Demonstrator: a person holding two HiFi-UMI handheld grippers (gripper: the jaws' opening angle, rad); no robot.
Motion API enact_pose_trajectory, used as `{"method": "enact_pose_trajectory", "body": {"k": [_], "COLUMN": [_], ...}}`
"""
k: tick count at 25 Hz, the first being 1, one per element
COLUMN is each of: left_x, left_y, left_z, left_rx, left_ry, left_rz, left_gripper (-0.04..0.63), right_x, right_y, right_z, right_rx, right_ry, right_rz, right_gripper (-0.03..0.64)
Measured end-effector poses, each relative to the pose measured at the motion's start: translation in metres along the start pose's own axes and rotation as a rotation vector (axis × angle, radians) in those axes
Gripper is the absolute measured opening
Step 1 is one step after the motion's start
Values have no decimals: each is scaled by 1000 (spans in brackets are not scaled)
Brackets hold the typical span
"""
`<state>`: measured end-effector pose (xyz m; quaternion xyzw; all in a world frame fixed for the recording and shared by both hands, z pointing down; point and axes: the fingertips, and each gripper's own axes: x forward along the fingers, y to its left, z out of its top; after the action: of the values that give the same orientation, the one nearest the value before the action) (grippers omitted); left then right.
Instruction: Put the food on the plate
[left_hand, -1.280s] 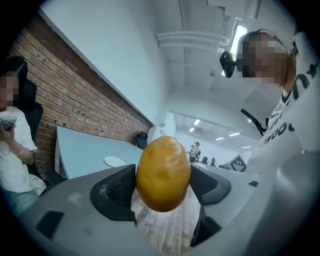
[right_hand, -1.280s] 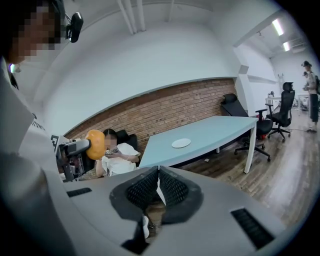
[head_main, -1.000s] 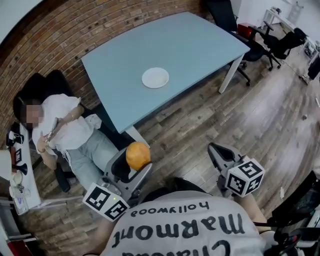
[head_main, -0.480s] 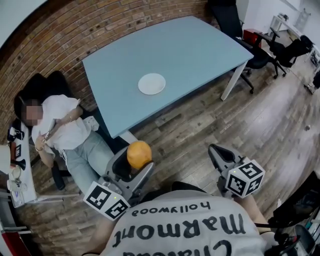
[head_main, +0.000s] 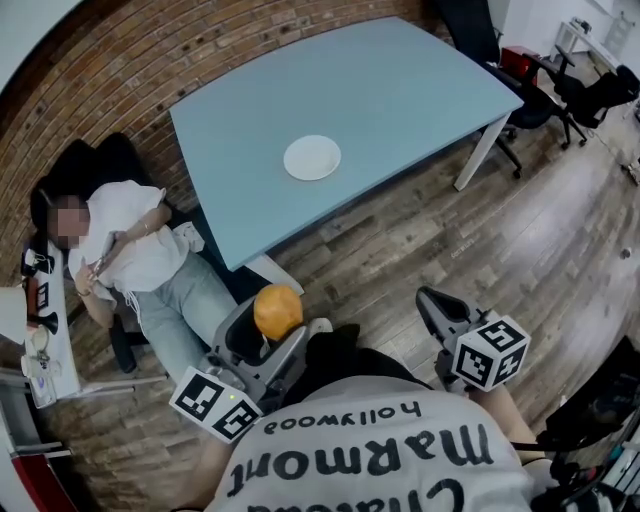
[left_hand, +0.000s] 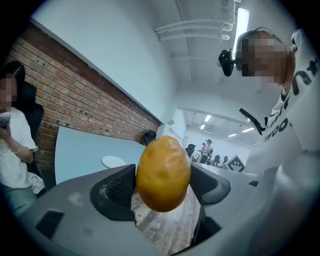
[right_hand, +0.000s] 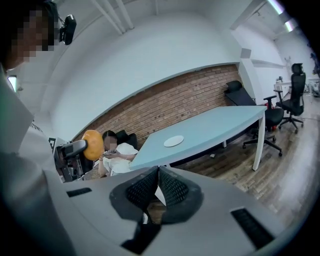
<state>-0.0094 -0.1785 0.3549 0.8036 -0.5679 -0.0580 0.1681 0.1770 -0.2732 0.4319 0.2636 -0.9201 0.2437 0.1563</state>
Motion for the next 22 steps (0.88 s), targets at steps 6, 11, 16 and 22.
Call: {"method": "enact_pose_trajectory", "body": {"k": [6,11,16,22], "left_x": [16,44,67,102], "left_y": [29,70,119,163], "left_z": [-4,18,30,64], "left_rx": [-31,-37,-62,-76], "left_ry": [36,-18,-27,-16], "left_rz": [-21,54,76,46], "left_gripper": [328,328,328,328], "right_x": [40,68,108,158], "right_y": [-7,-21,-33,-40], "right_z": [11,31,52,91], "right_rx": [32,48,64,86], "right_ry": [9,11,4,14], "right_rz": [1,-3,-23,-23], "right_gripper": [12,12,12,12]}}
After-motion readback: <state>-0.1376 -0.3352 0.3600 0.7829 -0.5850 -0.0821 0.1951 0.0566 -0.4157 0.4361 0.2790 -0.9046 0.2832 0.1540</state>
